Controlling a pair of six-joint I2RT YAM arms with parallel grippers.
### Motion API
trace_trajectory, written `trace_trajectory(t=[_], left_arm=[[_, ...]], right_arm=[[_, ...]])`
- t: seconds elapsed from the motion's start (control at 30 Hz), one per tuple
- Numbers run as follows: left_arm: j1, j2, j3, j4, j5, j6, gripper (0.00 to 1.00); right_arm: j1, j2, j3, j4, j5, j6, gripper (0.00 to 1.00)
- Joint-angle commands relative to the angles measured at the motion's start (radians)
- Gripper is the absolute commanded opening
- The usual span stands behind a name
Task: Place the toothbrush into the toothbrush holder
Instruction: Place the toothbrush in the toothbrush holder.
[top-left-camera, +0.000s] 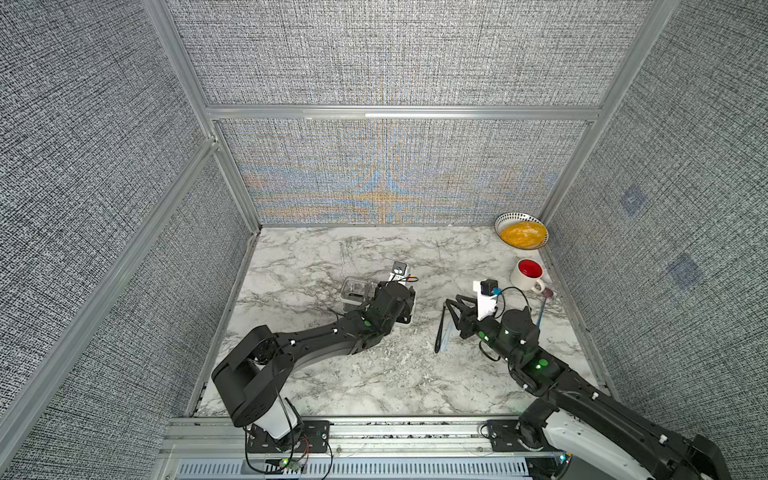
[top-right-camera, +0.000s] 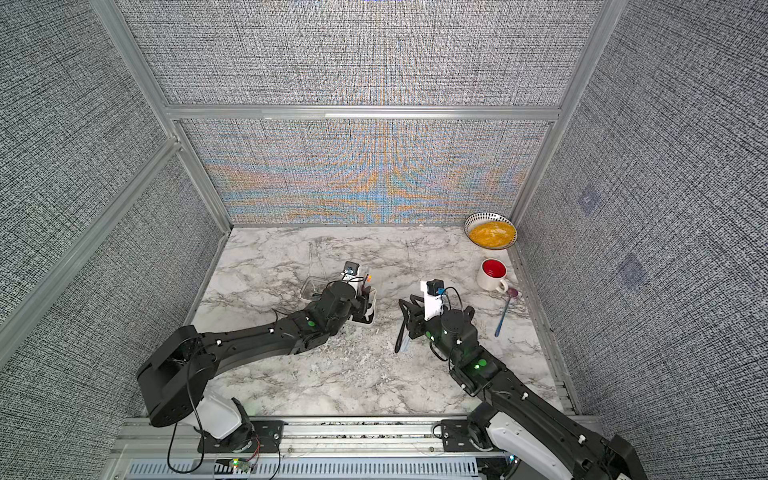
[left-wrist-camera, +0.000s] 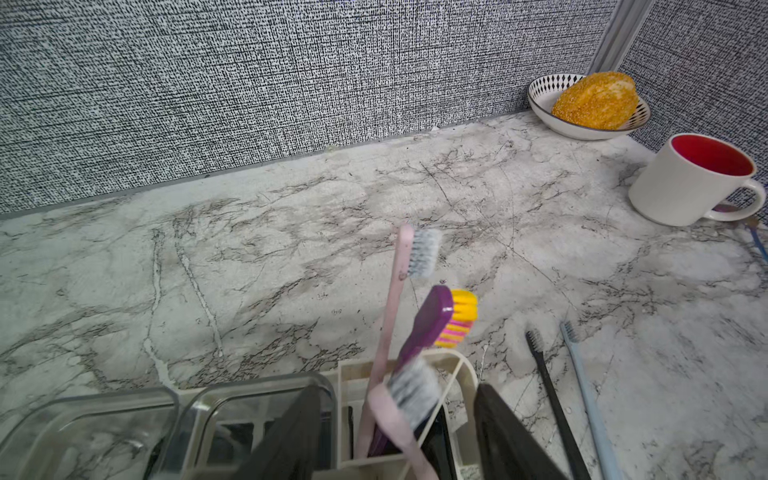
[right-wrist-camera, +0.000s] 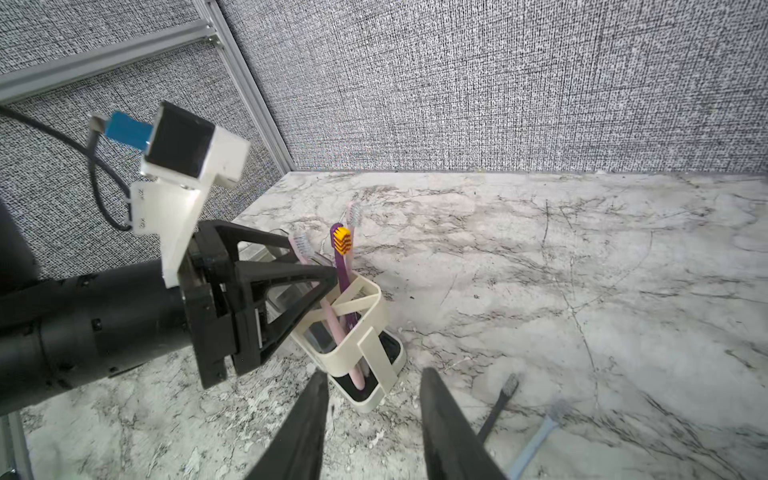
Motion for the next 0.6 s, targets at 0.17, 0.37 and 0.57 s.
trace_trajectory(t=[0.17,0.37,0.57], left_arm=[[0.001,-0.064,0.036,-0.076,-0.015,-0.007,0.68],[0.001,-0.119,0.053,-0.126,-0.012,0.000,0.69],[0.001,-0.215,0.054,-0.189,-0.041,0.005,0.69]], right_arm=[[0.001,0.042,0.052,-0.287,0.060,0.085,0.40],[-0.004,0.095,0.051,-0.319,0.087,0.151,0.40],[-0.036,0.254,0.100,-0.358,0.083,0.211,0.41]])
